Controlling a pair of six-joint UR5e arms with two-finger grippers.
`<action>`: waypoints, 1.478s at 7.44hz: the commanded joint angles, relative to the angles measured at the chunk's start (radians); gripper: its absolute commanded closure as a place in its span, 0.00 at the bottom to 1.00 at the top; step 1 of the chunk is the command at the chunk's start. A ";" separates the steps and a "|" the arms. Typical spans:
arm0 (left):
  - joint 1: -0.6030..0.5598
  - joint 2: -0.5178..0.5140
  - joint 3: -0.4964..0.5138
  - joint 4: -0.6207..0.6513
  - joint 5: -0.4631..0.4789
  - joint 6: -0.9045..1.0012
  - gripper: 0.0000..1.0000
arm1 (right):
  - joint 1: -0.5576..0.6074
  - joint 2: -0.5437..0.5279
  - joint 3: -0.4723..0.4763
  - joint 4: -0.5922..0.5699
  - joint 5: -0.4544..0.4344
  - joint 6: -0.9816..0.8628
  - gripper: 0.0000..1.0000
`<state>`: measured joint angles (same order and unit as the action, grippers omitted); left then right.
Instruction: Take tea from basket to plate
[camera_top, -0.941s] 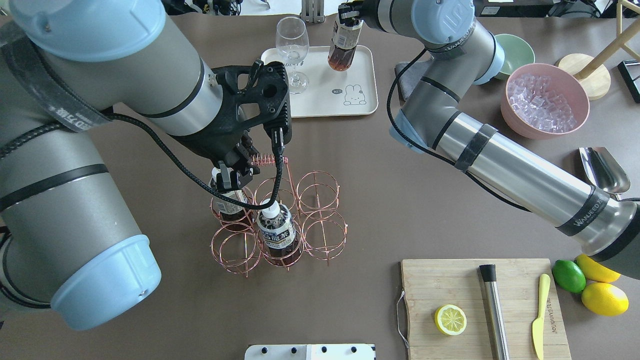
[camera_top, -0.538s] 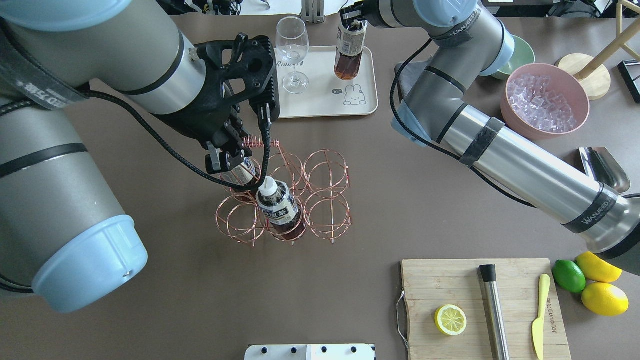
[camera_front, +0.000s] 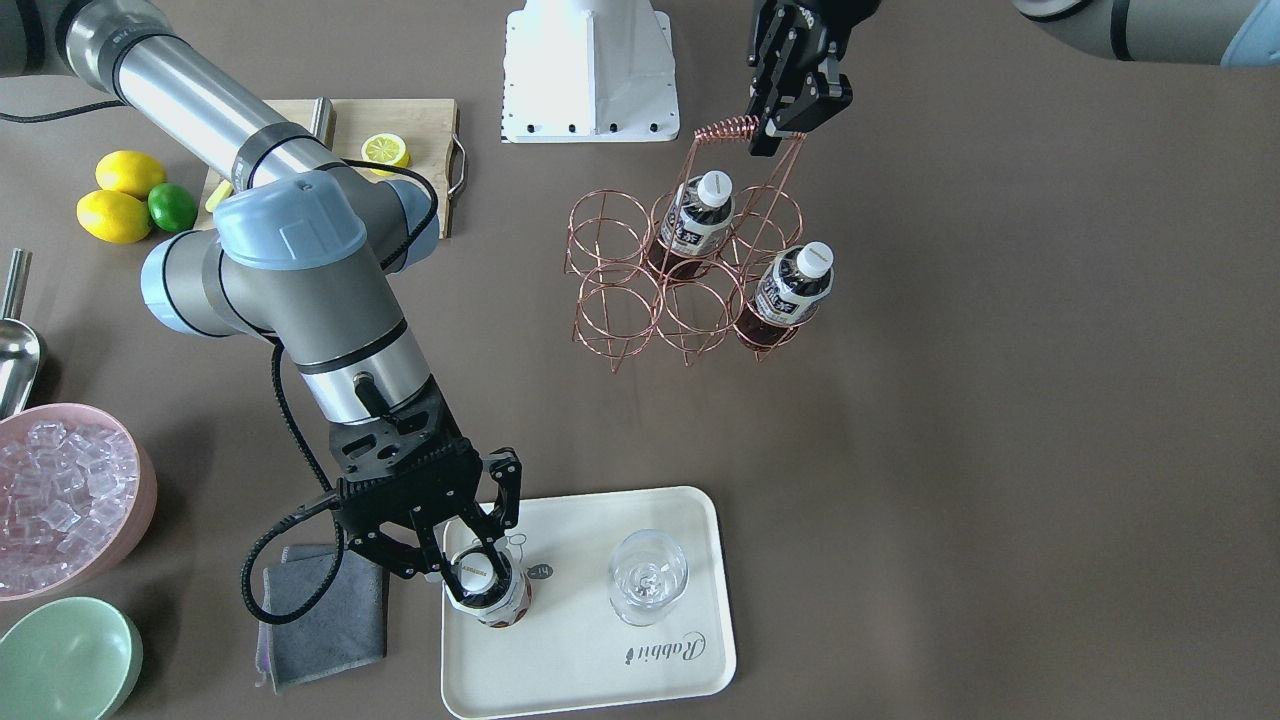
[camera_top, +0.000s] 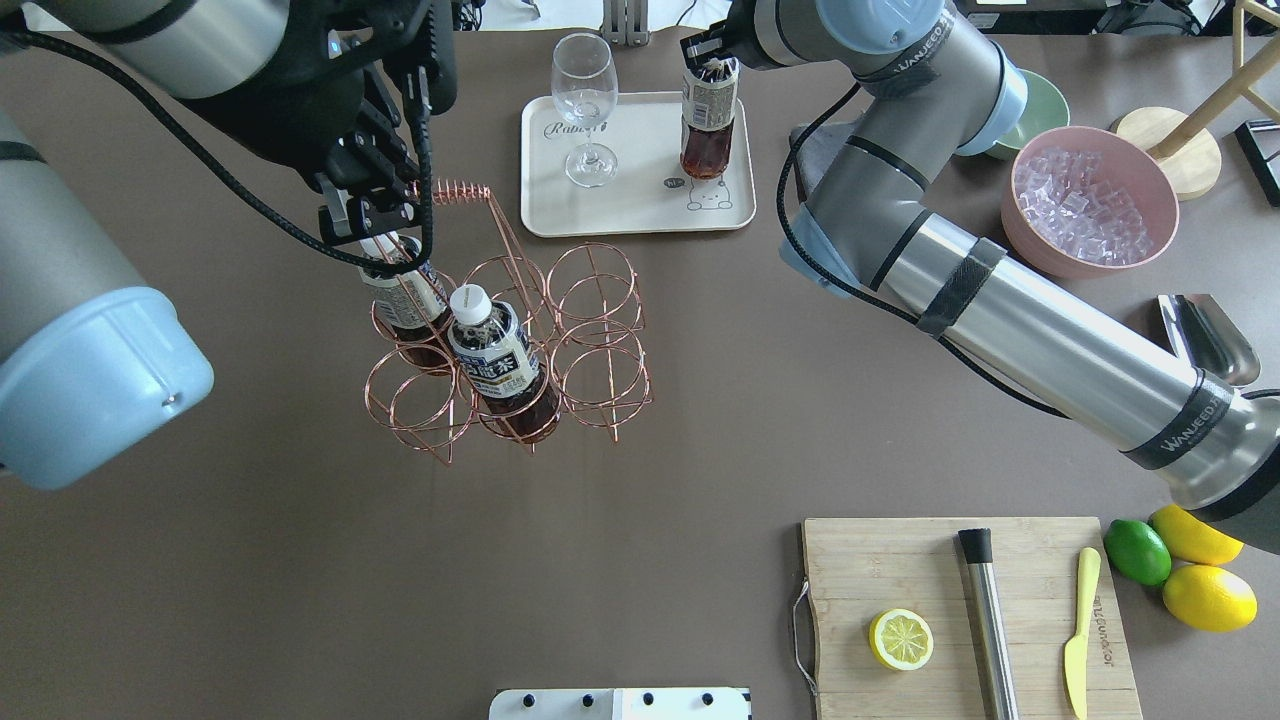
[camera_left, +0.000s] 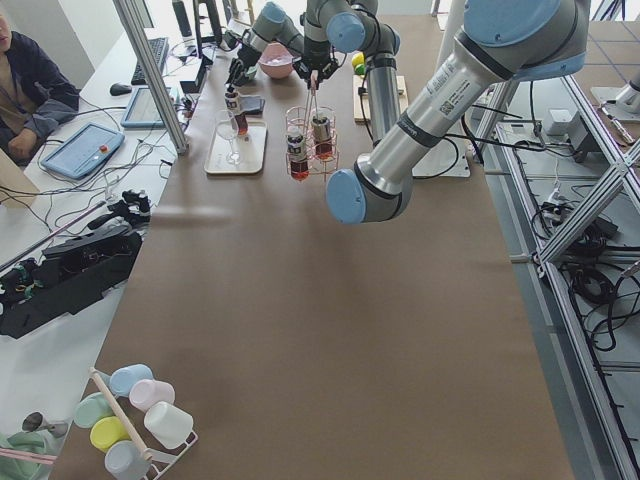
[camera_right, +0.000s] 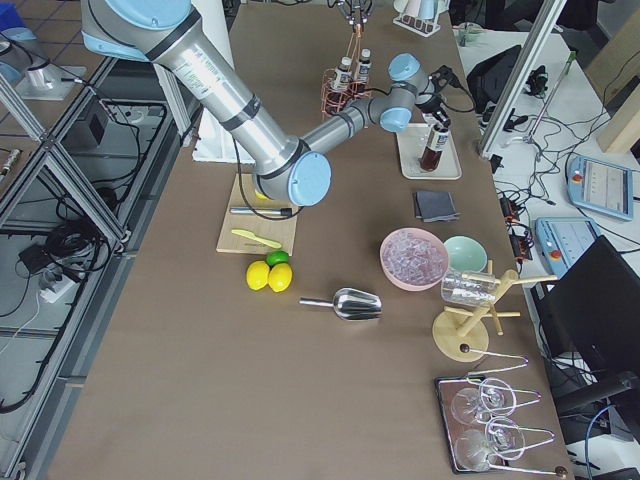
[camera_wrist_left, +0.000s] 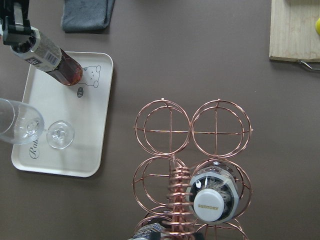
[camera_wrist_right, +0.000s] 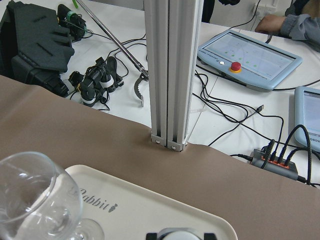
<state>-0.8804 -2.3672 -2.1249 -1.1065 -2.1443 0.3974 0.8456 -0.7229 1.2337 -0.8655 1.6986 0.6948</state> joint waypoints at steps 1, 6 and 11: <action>-0.190 0.063 0.006 0.005 -0.110 0.122 1.00 | -0.013 0.002 0.004 -0.010 -0.008 0.008 0.00; -0.584 0.210 0.114 0.002 -0.319 0.153 1.00 | 0.021 -0.001 0.010 -0.015 0.013 -0.001 0.00; -0.703 0.211 0.378 0.001 -0.315 0.672 1.00 | 0.172 -0.233 0.560 -0.576 0.085 -0.001 0.00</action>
<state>-1.5736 -2.1335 -1.8686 -1.1041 -2.4643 0.8519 0.9425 -0.8227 1.6260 -1.3228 1.7250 0.6941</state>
